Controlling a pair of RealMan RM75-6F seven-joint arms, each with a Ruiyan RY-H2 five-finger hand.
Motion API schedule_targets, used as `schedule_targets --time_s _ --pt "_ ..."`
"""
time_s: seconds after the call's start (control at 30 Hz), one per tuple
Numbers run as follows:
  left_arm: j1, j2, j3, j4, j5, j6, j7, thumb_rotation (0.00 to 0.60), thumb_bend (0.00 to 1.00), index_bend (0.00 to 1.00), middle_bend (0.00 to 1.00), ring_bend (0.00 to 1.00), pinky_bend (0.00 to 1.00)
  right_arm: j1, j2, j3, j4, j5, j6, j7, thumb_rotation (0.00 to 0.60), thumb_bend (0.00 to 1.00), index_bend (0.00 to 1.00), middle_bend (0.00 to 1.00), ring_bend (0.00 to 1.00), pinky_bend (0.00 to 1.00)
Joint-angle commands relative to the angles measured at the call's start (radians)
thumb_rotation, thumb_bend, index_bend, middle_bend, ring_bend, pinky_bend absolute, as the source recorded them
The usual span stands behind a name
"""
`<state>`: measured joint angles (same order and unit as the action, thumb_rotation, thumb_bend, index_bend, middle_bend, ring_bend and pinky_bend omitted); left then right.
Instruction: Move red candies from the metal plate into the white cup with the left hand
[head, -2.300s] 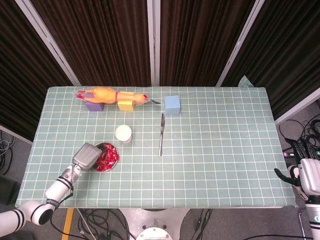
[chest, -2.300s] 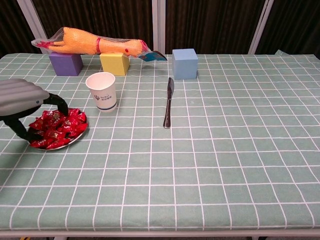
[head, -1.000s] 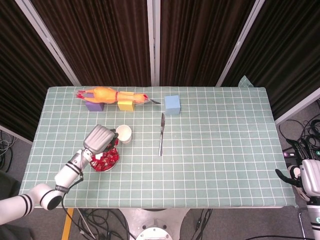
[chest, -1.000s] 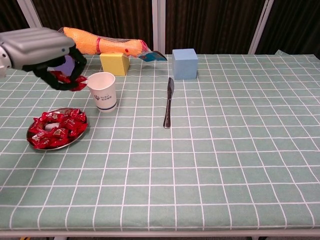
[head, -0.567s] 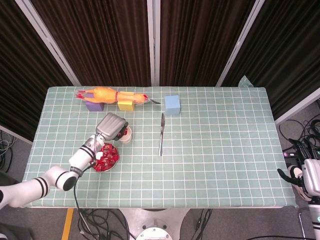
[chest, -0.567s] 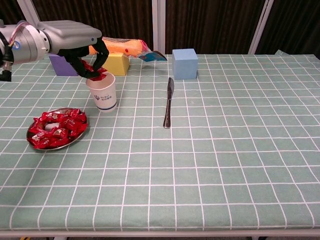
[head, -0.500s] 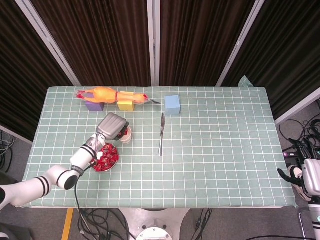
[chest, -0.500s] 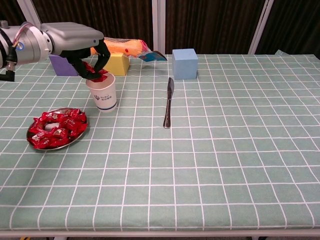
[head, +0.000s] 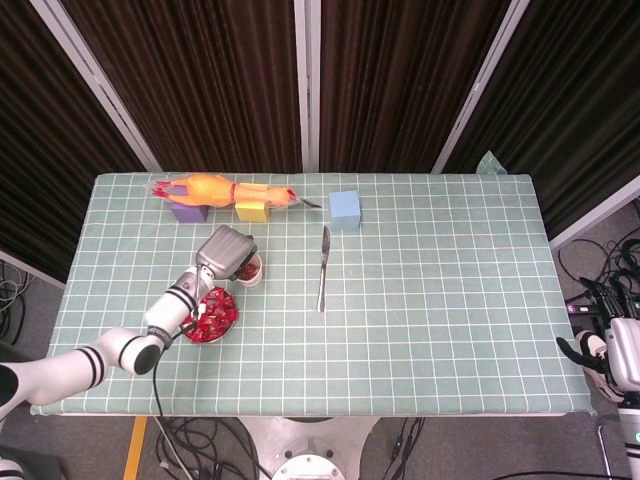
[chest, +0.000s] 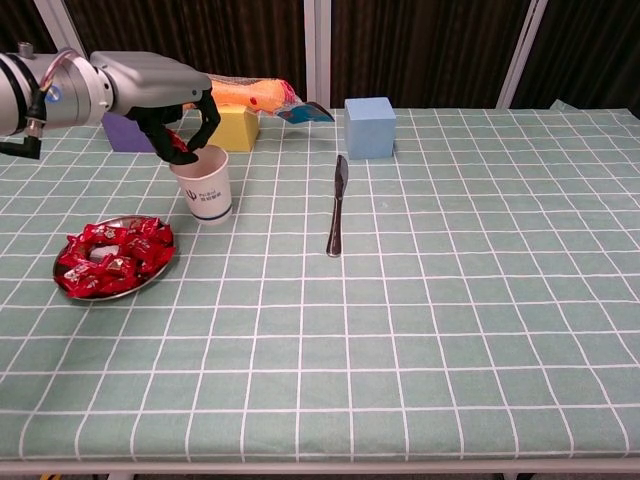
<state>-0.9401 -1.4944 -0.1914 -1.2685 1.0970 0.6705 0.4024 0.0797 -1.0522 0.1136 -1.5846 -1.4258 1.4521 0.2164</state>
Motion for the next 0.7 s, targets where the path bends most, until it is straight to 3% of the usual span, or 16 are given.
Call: schedule_targets --time_s 0.03,0.4,0.57,0.7 --pt "-0.014 0.009 0.011 -0.008 -0.03 -0.008 0.027 0.552 0.54 0.42 0.46 0.92 1.0 -0.001 -0.001 0.0 0.0 0.001 -0.001 0.0 0.6 0.12 0.12 0.16 0.03 0.24" --pt "-0.042 0.014 0.031 -0.021 -0.103 0.02 0.083 0.481 0.52 0.29 0.33 0.89 1.0 -0.004 0.0 0.0 0.003 0.002 0.0 0.006 0.6 0.12 0.12 0.17 0.03 0.26" --pt "0.004 0.045 0.019 -0.101 -0.058 0.139 0.037 0.47 0.47 0.27 0.3 0.87 1.0 -0.003 0.002 0.001 0.005 0.0 -0.001 0.011 0.6 0.12 0.12 0.17 0.03 0.26" --pt "0.097 0.115 0.041 -0.209 0.033 0.282 -0.036 0.508 0.41 0.27 0.3 0.87 1.0 0.0 0.002 0.002 0.009 -0.003 -0.004 0.017 0.6 0.12 0.12 0.17 0.03 0.27"
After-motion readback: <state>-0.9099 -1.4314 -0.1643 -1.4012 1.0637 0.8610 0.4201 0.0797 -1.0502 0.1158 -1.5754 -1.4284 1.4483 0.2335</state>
